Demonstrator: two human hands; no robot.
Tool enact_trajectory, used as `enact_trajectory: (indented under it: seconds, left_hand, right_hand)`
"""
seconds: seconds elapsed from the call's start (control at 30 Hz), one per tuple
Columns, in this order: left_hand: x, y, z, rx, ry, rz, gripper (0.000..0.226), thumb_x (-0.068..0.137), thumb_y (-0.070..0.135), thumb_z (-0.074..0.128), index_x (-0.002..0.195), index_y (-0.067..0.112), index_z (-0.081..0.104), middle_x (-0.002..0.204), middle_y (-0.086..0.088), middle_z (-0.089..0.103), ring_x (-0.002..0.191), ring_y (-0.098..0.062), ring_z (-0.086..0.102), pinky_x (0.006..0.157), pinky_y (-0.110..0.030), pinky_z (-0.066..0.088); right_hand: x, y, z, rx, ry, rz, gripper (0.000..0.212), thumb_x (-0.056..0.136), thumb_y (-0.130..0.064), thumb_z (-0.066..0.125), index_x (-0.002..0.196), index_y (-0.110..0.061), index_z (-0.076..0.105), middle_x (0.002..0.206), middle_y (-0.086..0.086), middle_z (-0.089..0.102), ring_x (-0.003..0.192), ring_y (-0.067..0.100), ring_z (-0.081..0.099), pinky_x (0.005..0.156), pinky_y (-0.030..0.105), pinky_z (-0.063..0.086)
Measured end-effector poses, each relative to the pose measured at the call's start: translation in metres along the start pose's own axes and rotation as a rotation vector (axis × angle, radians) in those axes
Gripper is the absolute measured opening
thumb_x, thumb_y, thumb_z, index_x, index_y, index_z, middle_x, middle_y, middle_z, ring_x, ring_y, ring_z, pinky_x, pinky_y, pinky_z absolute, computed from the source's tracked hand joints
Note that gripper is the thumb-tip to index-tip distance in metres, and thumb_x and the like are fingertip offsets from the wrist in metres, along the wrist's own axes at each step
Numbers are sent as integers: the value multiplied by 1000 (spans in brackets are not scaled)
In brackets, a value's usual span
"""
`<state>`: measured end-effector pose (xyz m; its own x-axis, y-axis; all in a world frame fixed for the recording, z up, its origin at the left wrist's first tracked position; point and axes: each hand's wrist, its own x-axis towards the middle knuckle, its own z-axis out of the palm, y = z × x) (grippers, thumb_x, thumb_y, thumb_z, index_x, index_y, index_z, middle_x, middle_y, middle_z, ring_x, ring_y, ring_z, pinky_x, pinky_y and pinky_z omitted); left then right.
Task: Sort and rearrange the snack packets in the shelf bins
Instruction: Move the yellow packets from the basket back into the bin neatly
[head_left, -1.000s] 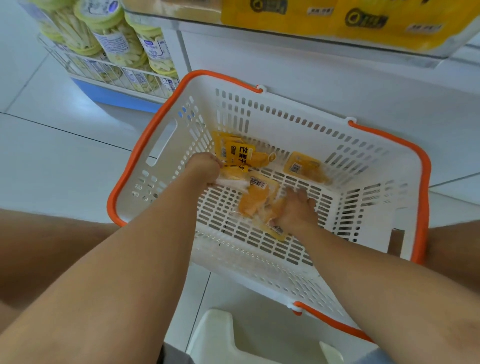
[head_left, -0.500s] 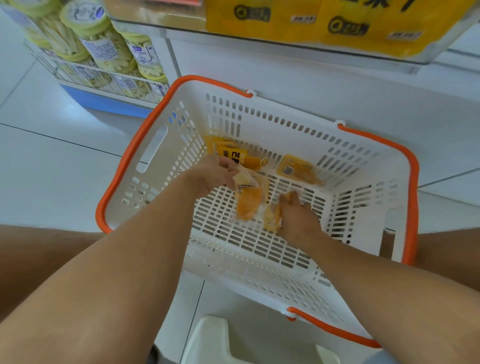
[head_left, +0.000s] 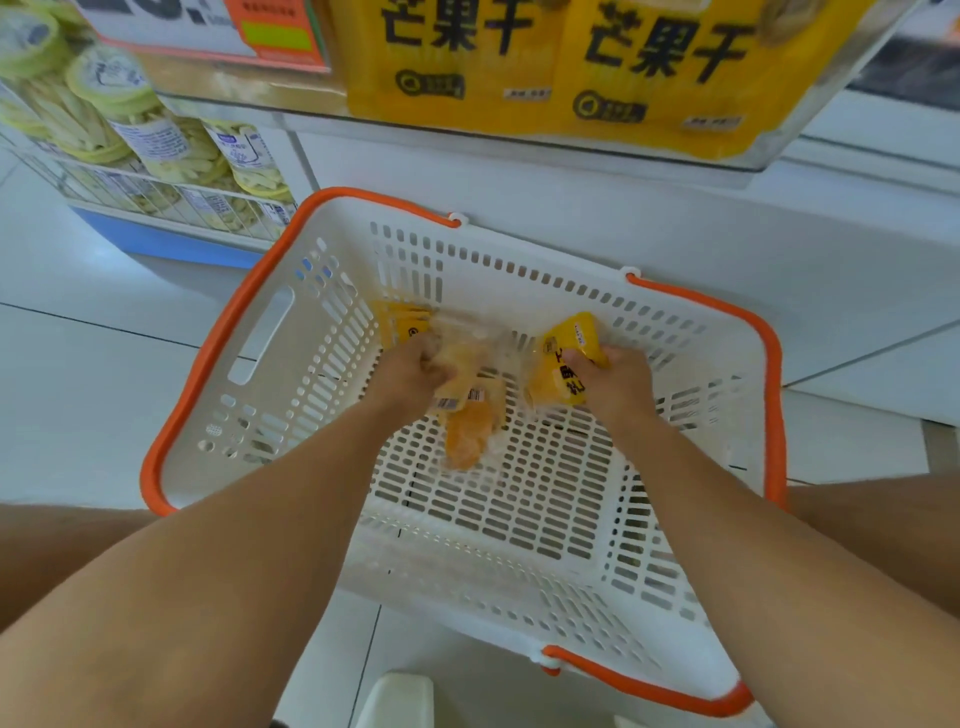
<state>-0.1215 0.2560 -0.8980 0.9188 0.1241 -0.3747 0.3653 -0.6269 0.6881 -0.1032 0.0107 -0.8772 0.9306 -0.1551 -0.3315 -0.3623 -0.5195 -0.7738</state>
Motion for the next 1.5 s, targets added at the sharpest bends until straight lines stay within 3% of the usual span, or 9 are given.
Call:
enact_trajectory:
  seconds: [0.1, 0.37, 0.67, 0.87, 1.07, 1.13, 1.23, 1.3, 1.5]
  left_hand:
    - [2, -2, -9, -303, -77, -254, 40, 89, 32, 73, 120, 9, 62, 104, -3, 71, 88, -21, 70, 76, -38, 58]
    - [-38, 2, -34, -911, -305, -593, 24, 99, 17, 58, 113, -2, 60, 94, -16, 76, 73, -25, 75, 55, -32, 59]
    - [-62, 33, -46, -980, -355, -518, 54, 100, 48, 45, 123, 3, 62, 99, -17, 74, 79, -32, 73, 73, -45, 60]
    - [-75, 46, -59, -921, -162, -334, 105, 60, 37, 95, 148, 18, 39, 117, -16, 71, 93, -37, 73, 75, -54, 59]
    - [-114, 85, -100, -558, -93, -157, 66, 78, 39, 75, 135, 21, 47, 131, 9, 60, 117, -8, 58, 101, -33, 47]
    - [-141, 97, -128, -478, -106, -24, 59, 87, 31, 69, 137, 18, 42, 135, -2, 59, 107, 5, 61, 90, -17, 50]
    - [-184, 118, -173, -497, -189, 160, 50, 95, 12, 64, 136, 6, 36, 125, -18, 63, 110, -18, 66, 95, -41, 54]
    - [-211, 148, -207, -510, -185, 344, 46, 93, 4, 66, 134, 13, 45, 123, -12, 66, 114, -27, 64, 96, -45, 53]
    - [-212, 265, -298, -367, 51, 765, 20, 88, 9, 67, 102, 10, 53, 79, 9, 69, 74, -6, 67, 65, -18, 52]
  right_hand:
    - [5, -24, -19, 266, -141, 165, 5, 89, -23, 75, 89, -19, 74, 91, 7, 76, 86, 25, 75, 78, 45, 62]
    - [-12, -41, -16, 755, -306, 501, 33, 92, 0, 63, 125, -7, 62, 118, 19, 68, 99, 32, 71, 64, 41, 63]
    - [-60, -83, 31, 317, -431, 366, 46, 83, -13, 80, 124, -18, 59, 108, 4, 71, 87, 21, 72, 64, 33, 57]
    - [-76, -106, 23, 330, -503, 273, 73, 72, 2, 86, 130, -22, 48, 113, 4, 61, 96, 26, 70, 82, 48, 61]
    - [-102, -140, 0, 322, -818, 206, 71, 75, 3, 83, 135, -14, 50, 105, 5, 74, 98, 22, 73, 73, 35, 58]
    - [-115, -162, -12, 196, -901, 106, 74, 67, -6, 91, 129, -5, 51, 97, 7, 65, 90, 21, 71, 70, 33, 54]
    - [-137, -201, -32, 212, -1029, -100, 62, 66, -2, 91, 121, -3, 62, 81, 0, 63, 75, 12, 67, 66, 33, 50]
    - [-161, -235, -46, 421, -1106, -269, 62, 72, 12, 80, 126, -13, 66, 103, 5, 75, 98, 19, 71, 81, 38, 55]
    - [-180, -344, -101, 658, -590, -688, 47, 58, -13, 92, 102, -16, 76, 93, 11, 77, 87, 27, 74, 72, 38, 60]
